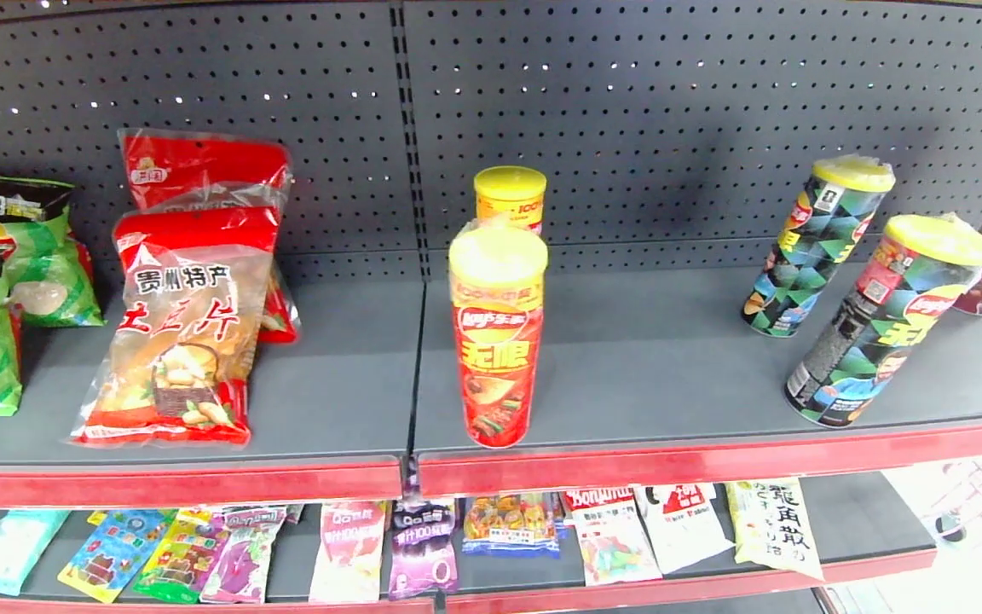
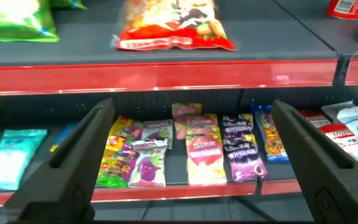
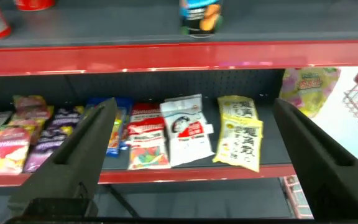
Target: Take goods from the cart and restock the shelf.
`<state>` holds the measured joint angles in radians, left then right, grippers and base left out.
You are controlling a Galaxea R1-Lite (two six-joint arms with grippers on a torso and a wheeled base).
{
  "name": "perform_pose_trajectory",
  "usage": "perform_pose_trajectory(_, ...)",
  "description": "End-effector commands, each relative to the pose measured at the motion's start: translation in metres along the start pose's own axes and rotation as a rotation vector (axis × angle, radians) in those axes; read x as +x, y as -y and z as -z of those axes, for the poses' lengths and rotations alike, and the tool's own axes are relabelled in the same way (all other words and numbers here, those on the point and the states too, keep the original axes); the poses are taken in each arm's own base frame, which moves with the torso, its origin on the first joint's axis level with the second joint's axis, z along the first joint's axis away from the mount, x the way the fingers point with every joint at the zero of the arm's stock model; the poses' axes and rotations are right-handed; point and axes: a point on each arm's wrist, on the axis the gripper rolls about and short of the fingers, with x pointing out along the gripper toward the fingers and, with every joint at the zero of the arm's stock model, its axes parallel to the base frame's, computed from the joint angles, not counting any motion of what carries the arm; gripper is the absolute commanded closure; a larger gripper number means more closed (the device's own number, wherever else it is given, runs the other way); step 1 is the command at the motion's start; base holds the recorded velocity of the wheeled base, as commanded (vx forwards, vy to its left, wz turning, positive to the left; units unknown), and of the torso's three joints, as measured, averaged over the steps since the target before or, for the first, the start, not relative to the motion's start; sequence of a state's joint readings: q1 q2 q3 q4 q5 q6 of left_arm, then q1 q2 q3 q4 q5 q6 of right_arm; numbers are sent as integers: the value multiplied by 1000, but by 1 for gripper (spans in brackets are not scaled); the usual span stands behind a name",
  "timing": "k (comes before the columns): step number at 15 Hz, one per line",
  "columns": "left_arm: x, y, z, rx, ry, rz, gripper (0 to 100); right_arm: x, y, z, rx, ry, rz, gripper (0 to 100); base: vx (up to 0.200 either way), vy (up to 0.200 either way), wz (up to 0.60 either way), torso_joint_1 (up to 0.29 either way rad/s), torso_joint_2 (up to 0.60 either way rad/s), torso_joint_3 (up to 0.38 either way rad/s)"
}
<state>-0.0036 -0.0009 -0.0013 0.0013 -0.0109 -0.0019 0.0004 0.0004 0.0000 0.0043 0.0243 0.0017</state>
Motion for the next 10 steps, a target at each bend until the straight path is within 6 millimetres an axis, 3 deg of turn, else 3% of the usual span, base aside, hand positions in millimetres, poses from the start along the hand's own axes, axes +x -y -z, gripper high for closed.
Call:
perform_pose_trajectory(1,0,0,0,0,-1,1,0,0,0,0,0,2,0,0,0,-200,0,7,7,12)
perform_pose_trajectory(10,0,0,0,-1,-1,1,0,0,0,0,0,2,15,0,0,-200,0,3,1,2)
